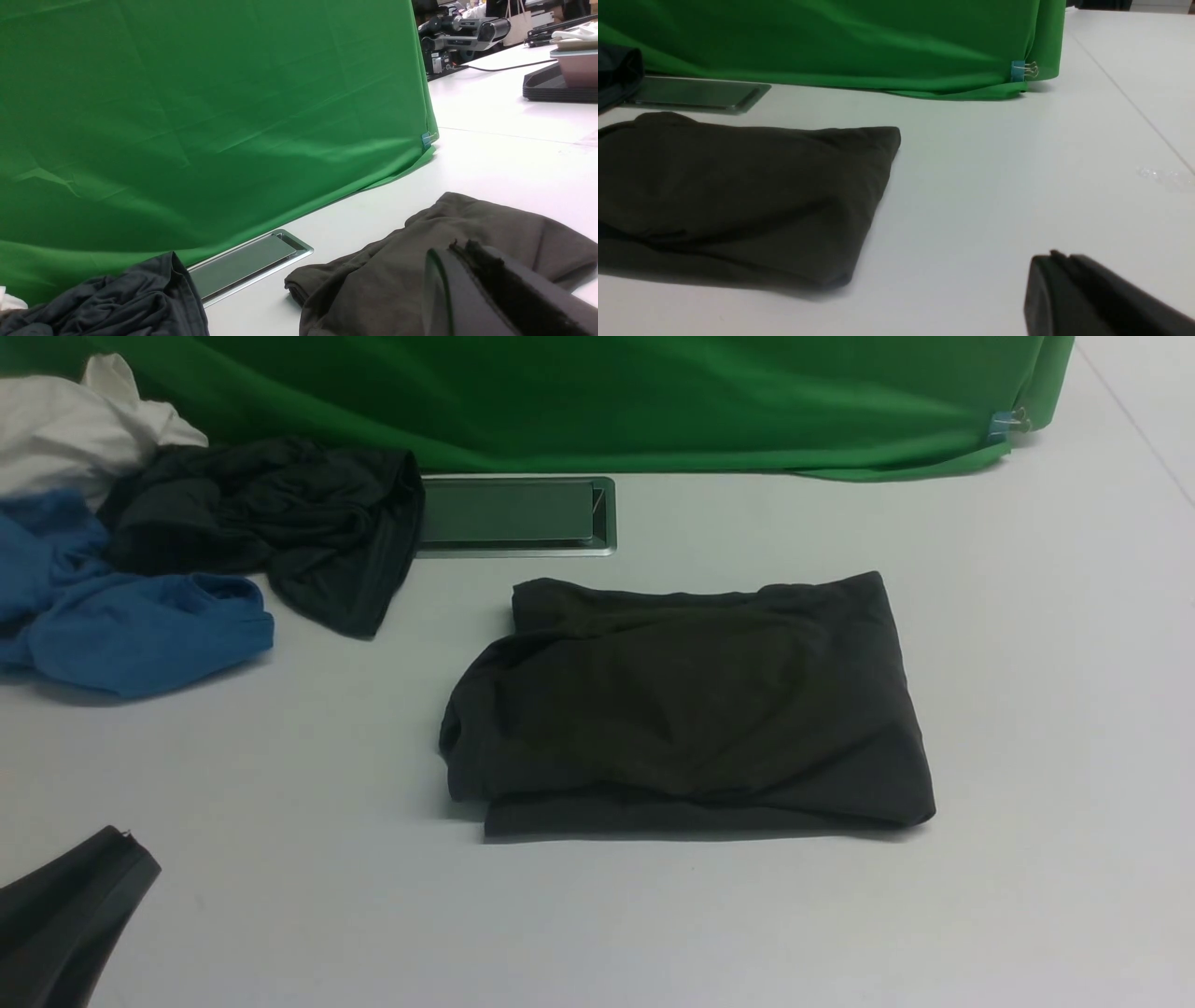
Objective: Fold a long-sleeved shirt on a white desktop.
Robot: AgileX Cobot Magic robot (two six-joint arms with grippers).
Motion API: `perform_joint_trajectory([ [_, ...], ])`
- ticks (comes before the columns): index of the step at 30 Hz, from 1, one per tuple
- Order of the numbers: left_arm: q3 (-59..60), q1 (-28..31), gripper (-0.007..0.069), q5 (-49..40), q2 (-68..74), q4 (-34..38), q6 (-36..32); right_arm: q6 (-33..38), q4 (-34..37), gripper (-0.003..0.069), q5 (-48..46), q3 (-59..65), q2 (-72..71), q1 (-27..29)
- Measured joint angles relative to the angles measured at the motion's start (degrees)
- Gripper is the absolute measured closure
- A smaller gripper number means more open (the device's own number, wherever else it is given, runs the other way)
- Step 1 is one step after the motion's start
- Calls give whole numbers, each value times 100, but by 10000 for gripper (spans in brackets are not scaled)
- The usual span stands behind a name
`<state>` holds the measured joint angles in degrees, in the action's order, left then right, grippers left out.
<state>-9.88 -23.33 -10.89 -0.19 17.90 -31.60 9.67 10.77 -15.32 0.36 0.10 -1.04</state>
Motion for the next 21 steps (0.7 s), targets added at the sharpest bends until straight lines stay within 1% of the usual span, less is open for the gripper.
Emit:
perform_joint_trajectory([
  [11,0,0,605,0,0,0,0,0,0,582,21,0,-12,0],
  [21,0,0,604,-1,0,0,0,0,0,566,24,0,-12,0],
])
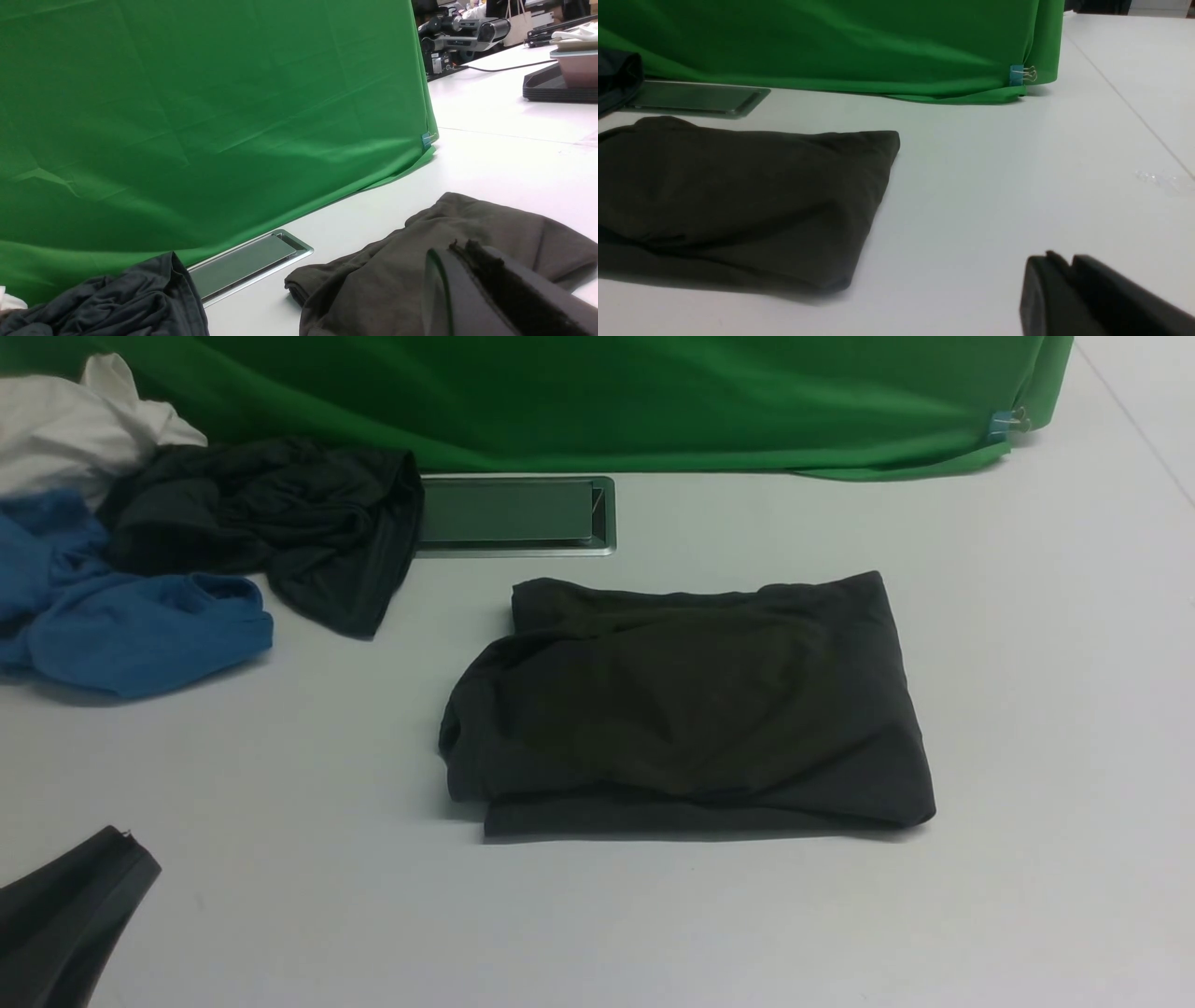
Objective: Fold a long-sleeved shirt on a white desktop.
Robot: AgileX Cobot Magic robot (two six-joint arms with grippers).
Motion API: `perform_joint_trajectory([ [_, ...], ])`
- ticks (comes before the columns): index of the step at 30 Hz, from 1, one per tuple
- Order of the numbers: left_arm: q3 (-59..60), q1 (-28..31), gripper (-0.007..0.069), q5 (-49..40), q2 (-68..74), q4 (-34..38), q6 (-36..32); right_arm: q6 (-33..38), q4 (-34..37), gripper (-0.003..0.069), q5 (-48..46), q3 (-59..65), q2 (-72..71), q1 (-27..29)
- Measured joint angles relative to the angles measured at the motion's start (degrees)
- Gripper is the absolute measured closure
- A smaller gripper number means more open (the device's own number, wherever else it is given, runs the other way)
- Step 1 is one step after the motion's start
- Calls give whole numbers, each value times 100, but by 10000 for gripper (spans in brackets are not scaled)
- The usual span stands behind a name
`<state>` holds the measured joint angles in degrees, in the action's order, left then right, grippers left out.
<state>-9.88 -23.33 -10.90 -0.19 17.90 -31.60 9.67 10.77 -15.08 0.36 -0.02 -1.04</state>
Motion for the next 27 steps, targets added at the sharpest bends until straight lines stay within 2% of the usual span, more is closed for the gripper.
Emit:
perform_joint_trajectory([
  [9,0,0,603,0,0,-66,0,0,0,550,0,0,0,0],
  [11,0,0,603,66,0,-301,0,0,0,545,0,0,0,0],
  [15,141,252,603,429,0,-471,125,0,0,540,0,0,0,0],
  [16,303,736,603,573,0,-402,223,0,0,537,0,0,0,0],
  [23,991,2472,605,489,5,-170,365,0,0,524,0,0,0,0],
  [27,1018,2688,605,75,5,-155,494,0,0,514,0,0,-5,0],
])
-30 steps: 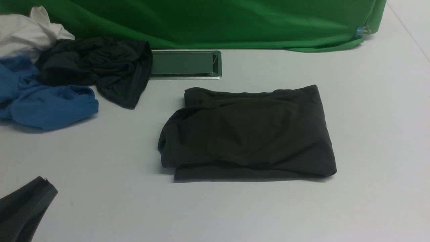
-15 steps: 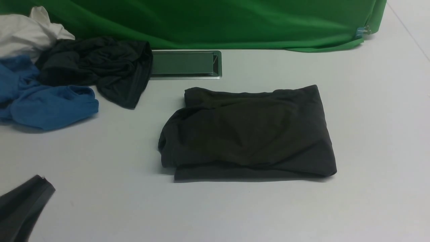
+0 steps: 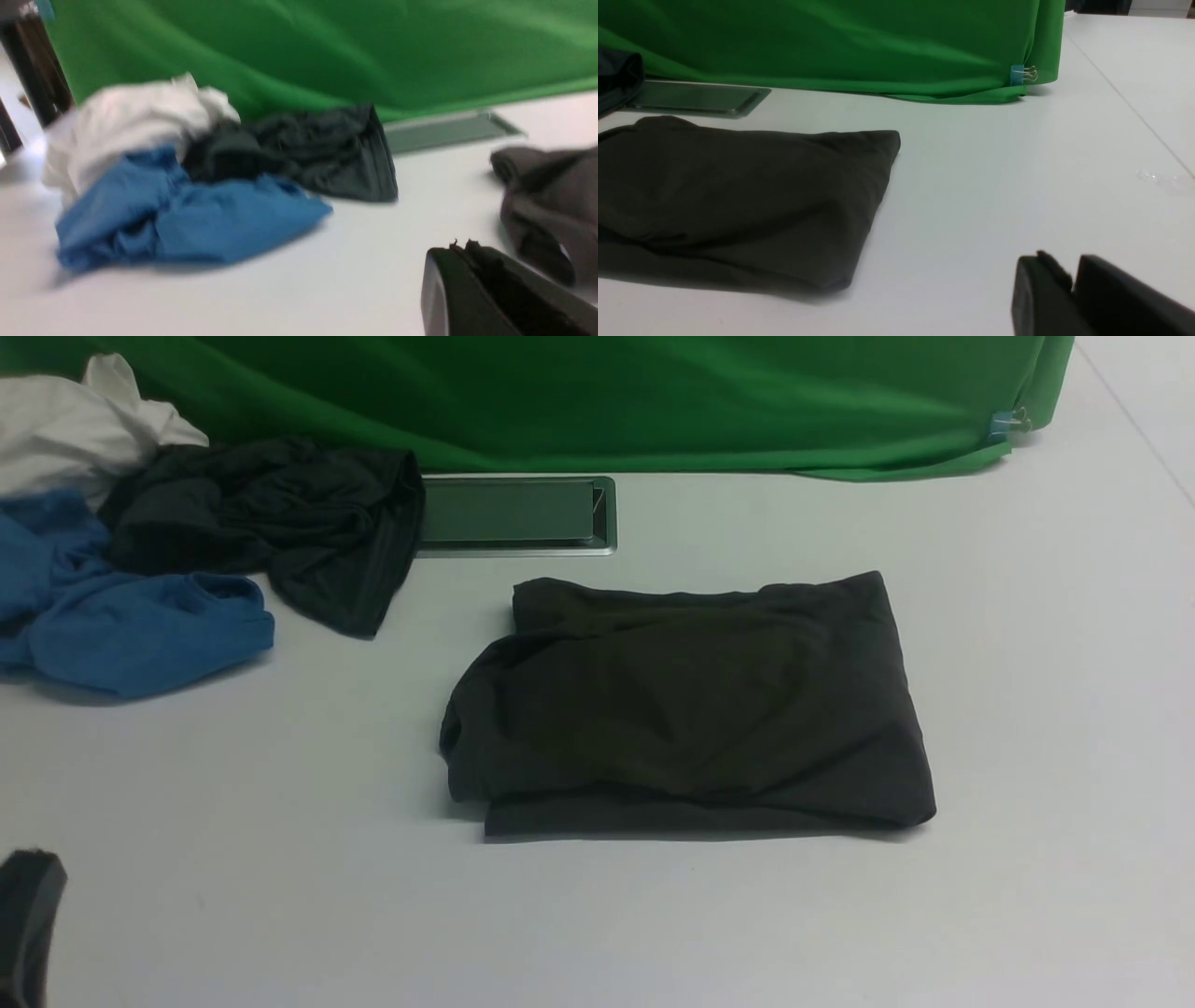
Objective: Fold a long-sleeved shirt on a white desktop.
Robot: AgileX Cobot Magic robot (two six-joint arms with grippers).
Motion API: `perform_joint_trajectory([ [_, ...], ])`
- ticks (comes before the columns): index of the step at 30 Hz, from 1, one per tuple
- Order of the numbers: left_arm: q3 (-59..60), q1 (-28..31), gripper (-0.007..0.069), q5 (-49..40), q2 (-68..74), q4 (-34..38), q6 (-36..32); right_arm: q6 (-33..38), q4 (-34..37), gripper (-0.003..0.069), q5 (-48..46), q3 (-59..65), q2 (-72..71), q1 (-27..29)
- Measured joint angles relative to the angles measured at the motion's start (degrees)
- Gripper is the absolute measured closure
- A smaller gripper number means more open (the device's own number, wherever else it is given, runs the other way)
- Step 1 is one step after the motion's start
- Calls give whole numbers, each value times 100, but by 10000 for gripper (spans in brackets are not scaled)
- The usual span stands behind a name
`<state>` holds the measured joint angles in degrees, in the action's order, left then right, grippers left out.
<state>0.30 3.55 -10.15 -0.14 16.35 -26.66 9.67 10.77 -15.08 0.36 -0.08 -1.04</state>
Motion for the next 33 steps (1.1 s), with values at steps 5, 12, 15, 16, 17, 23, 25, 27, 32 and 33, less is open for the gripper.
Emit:
perform_joint_trajectory([
  [5,1,-12,605,-346,0,0,16,0,0,503,0,0,0,0],
  [12,6,-12,605,-382,0,7,18,0,0,483,0,0,0,0],
  [15,6,-12,605,-382,0,-18,18,0,0,475,0,0,0,0],
  [16,6,-12,605,-382,0,-18,18,0,0,473,0,0,0,0],
  [17,6,-12,605,-382,0,-18,18,0,0,470,0,0,0,0],
  [23,6,-12,605,-382,0,-38,18,0,0,459,0,0,0,0],
  [25,6,-12,605,-382,0,-38,18,0,0,457,0,0,0,0],
  [27,6,-12,605,-382,0,-38,18,0,0,454,0,0,0,0],
  [32,6,-12,605,-382,0,-38,18,0,0,437,0,0,0,0],
  [33,6,-12,605,-382,0,-38,18,0,0,433,0,0,0,0],
])
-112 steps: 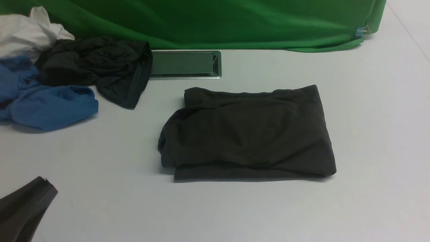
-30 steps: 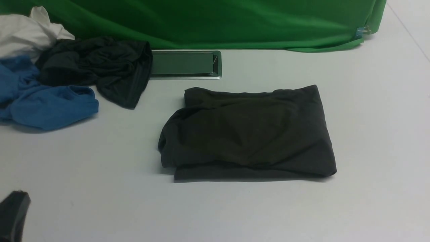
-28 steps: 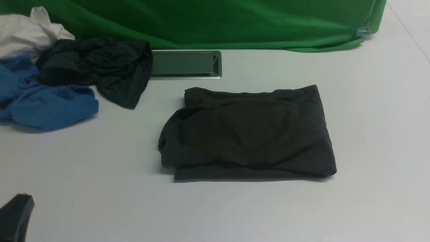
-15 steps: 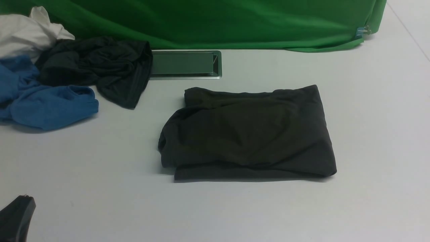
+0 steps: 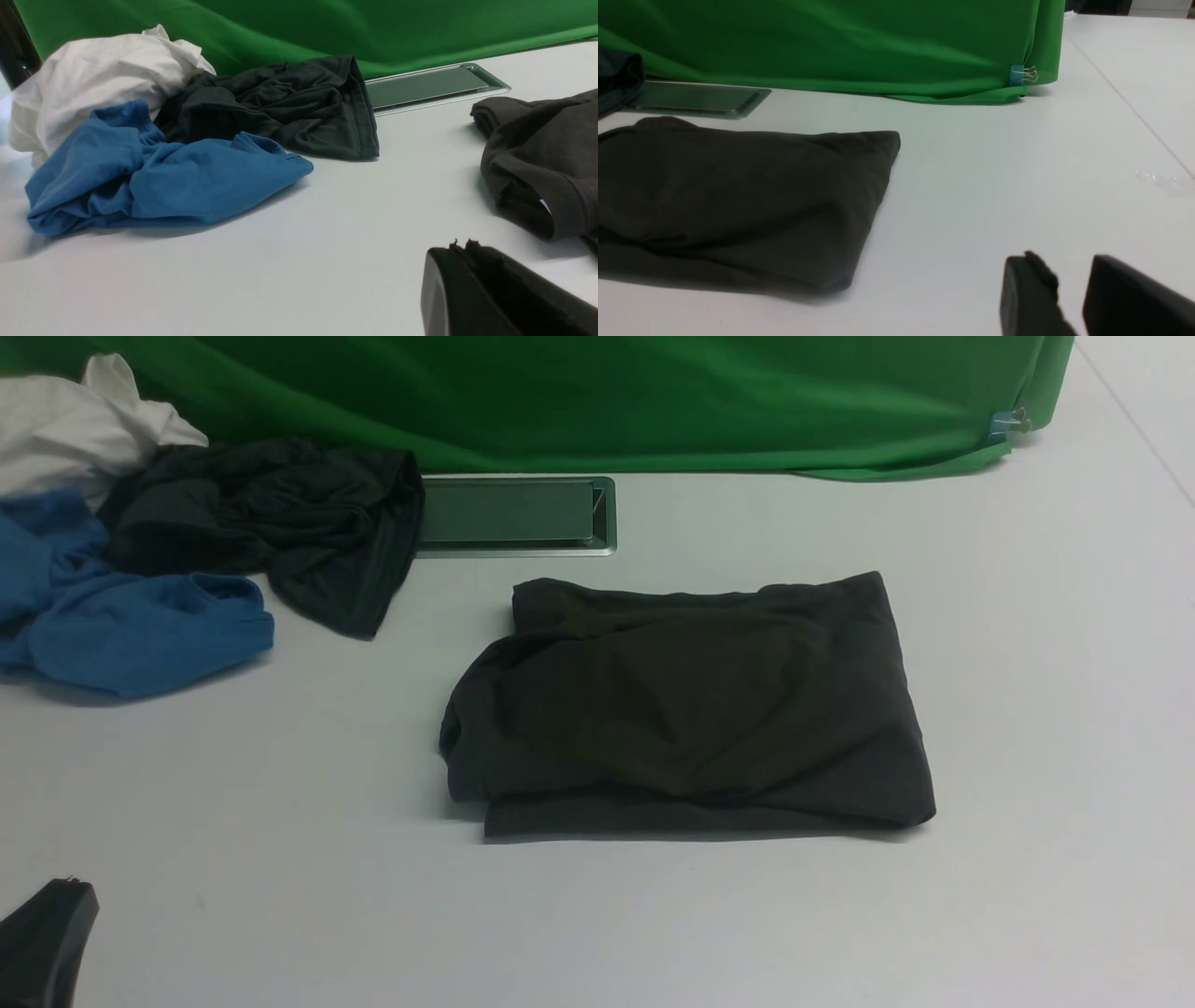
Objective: Fold a long-sleeved shirt on a white desktop.
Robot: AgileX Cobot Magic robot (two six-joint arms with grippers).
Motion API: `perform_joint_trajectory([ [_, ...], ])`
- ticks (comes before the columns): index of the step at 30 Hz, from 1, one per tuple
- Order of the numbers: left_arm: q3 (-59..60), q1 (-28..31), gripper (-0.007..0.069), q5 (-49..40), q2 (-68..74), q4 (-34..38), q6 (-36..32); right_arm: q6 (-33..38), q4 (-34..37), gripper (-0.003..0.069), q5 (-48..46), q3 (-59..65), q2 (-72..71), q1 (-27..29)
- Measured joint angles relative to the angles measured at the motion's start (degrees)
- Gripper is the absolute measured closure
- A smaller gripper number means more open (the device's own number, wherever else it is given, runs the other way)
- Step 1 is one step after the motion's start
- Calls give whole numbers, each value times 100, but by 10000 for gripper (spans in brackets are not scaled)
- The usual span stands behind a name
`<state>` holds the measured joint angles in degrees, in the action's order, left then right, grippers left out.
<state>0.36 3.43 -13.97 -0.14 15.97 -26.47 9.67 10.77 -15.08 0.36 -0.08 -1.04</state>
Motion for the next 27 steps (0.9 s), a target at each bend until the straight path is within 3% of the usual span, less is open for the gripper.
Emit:
perform_joint_trajectory([
  [27,0,0,605,0,0,0,0,0,0,421,0,0,0,0],
])
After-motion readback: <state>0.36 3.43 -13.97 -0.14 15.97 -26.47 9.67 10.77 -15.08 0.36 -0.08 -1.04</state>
